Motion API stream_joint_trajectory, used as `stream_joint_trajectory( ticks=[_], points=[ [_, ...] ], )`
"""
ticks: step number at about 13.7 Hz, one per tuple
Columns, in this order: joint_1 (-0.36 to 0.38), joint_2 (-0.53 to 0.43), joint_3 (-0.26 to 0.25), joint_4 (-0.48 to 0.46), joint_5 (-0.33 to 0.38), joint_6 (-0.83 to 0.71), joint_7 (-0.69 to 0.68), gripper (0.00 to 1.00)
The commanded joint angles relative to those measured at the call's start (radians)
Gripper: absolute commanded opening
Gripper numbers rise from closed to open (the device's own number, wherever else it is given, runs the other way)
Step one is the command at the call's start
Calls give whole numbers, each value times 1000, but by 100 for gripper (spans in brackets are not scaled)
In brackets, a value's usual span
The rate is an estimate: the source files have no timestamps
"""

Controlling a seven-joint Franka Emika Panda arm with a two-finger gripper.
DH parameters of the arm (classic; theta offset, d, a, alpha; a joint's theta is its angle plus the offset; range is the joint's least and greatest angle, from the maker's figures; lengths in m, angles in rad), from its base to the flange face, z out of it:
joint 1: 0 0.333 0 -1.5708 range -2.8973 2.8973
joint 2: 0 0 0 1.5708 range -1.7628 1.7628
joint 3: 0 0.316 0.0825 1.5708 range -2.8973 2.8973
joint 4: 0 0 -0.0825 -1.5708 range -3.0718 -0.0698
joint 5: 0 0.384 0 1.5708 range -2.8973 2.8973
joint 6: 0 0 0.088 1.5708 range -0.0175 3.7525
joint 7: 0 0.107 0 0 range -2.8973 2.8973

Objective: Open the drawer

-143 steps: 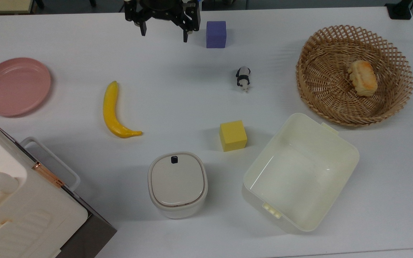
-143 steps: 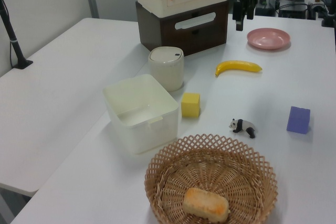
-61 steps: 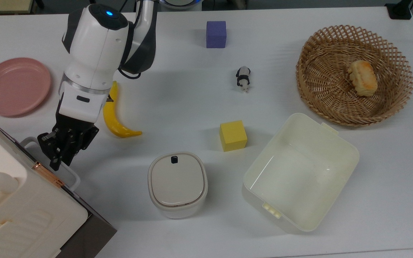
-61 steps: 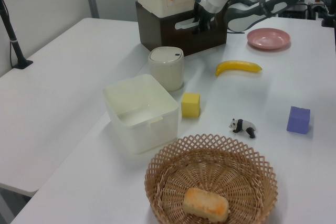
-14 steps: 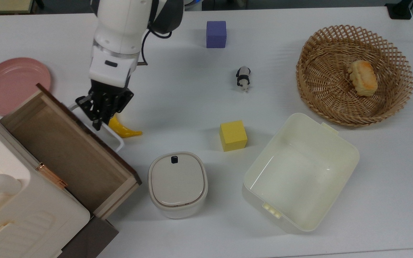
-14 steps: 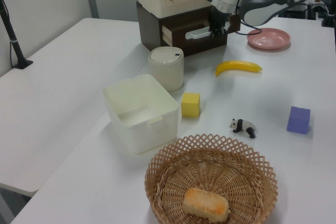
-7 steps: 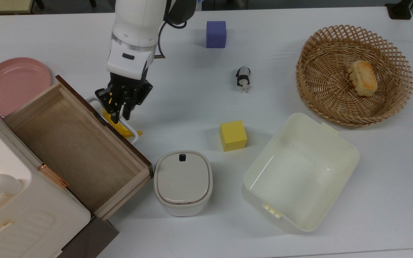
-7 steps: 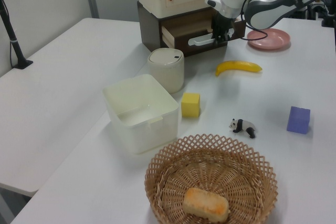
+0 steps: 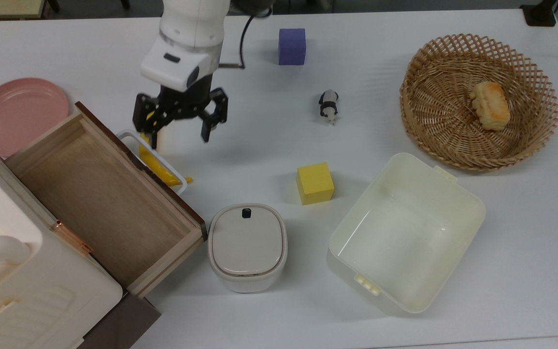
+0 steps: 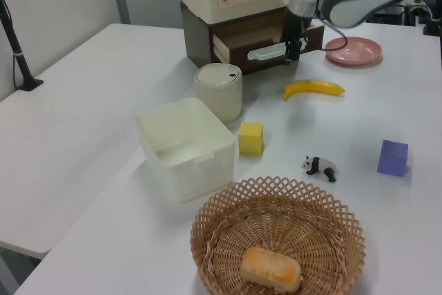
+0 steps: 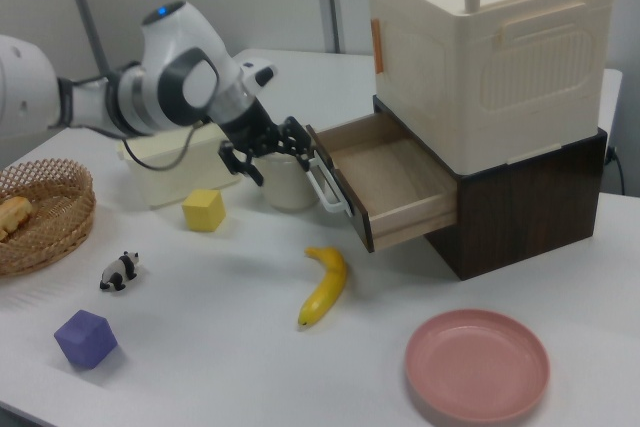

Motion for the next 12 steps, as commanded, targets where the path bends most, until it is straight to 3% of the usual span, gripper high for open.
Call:
stream_joint_trajectory(
  ticks=[1,3,7,12],
  points=[
    [-97,-92,139,78,156,-309,128,100],
    [-142,-115,194,111,216,-449,248,100],
    [-191,-115,302,144,212,-535,561,100],
    [-191,-77,307,204,190,-600,569,100]
  ],
)
